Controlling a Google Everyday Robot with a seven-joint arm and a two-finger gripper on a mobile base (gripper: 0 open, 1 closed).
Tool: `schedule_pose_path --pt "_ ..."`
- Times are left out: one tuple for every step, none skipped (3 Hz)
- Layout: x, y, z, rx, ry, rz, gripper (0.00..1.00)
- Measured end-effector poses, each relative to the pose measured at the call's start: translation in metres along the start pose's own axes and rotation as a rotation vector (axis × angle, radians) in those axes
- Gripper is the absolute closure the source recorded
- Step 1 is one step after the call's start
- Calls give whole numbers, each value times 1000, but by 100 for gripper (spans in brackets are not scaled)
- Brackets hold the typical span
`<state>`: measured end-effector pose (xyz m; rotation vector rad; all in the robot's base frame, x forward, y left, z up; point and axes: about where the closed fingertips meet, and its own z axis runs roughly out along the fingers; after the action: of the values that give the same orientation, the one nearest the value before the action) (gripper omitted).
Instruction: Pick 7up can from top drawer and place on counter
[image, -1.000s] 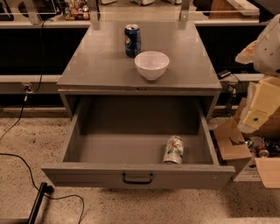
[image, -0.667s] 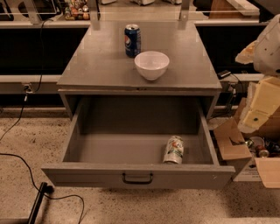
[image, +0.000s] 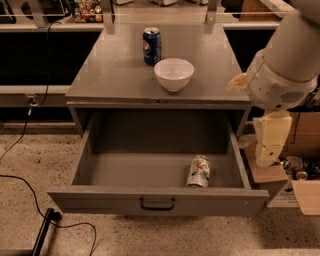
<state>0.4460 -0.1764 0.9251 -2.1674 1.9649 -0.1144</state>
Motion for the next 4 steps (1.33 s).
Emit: schedule_pose_path --pt "-1 0 1 0 0 -59 0" --pt "-2 -3 7 -24 -11 -74 0" --pt "-14 -10 36 -87 -71 -199 0" --pt "-27 -17 65 -118 -108 -410 0"
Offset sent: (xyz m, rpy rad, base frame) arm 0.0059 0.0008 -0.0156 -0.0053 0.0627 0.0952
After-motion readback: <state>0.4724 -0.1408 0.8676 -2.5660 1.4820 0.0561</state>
